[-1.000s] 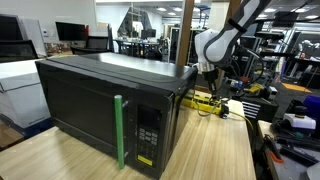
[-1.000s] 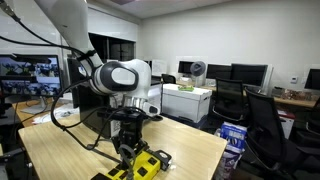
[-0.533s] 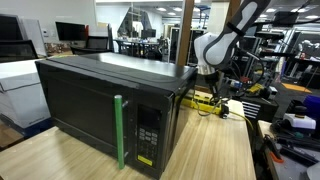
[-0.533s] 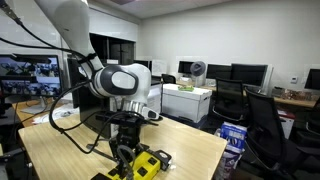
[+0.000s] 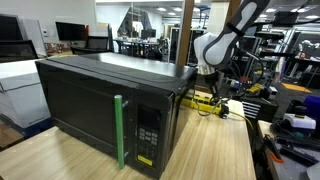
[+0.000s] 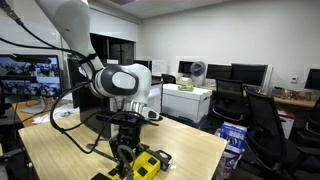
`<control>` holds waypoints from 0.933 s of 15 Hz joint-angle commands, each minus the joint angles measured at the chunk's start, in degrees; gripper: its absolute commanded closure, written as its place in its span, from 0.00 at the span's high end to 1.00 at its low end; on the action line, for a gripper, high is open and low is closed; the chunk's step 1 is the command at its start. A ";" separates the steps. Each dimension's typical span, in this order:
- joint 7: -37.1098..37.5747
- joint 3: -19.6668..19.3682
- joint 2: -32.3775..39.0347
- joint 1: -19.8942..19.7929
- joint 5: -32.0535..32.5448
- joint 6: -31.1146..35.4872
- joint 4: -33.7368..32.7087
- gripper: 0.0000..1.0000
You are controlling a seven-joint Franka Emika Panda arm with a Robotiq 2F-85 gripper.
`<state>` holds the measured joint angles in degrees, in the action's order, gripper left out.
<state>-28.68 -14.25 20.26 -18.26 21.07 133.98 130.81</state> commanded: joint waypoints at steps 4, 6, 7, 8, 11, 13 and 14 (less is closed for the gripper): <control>0.00 -0.21 2.97 -2.72 -2.92 5.92 -1.37 0.00; 0.22 -0.46 3.48 -3.07 -3.74 5.86 -1.46 0.00; 0.01 -0.50 3.53 -3.24 -4.03 5.85 -1.10 0.00; -0.01 -0.55 3.59 -3.31 -4.24 5.97 -0.89 0.00; -0.93 -0.48 2.76 -4.08 -4.81 10.57 2.23 0.00; -1.38 -0.77 2.15 -4.64 -4.49 15.21 4.75 0.00; -1.98 -0.84 1.26 -5.02 -4.73 16.95 5.74 0.00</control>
<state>-28.73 -14.34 18.72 -20.61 16.30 139.60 133.25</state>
